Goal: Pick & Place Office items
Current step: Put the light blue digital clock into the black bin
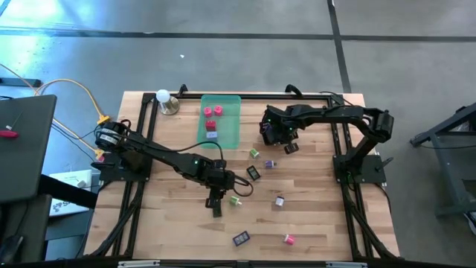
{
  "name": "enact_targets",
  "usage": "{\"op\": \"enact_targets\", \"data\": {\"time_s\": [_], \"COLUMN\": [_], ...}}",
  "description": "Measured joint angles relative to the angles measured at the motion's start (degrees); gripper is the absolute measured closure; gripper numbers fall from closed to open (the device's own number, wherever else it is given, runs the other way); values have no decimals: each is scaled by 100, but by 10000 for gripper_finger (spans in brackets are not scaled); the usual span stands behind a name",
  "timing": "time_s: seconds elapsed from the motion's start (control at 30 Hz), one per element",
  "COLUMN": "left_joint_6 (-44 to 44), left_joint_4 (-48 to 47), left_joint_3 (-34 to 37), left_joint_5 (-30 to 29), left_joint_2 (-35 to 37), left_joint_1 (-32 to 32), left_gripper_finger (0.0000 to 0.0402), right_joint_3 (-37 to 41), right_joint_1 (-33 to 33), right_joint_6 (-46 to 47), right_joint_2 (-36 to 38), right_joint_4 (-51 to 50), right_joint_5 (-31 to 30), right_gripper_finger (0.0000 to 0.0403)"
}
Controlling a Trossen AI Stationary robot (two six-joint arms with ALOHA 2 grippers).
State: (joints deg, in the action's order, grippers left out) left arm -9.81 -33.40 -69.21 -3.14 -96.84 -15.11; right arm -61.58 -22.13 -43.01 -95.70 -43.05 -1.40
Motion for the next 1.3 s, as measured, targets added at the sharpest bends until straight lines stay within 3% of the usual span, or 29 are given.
{"op": "enact_targets", "data": {"time_s": [1.0, 1.3], "left_joint_6": [3, 3], "left_joint_4": [-9, -47], "left_joint_3": [0, 0], "left_joint_5": [2, 2], "left_joint_2": [0, 0], "left_joint_1": [0, 0], "left_gripper_finger": [222, 222], "right_joint_3": [-361, -361], "right_joint_1": [140, 140], "right_joint_6": [-224, -56], "right_joint_2": [-48, -48], "right_joint_4": [6, 75], "right_joint_5": [605, 564], "right_gripper_finger": [348, 312]}}
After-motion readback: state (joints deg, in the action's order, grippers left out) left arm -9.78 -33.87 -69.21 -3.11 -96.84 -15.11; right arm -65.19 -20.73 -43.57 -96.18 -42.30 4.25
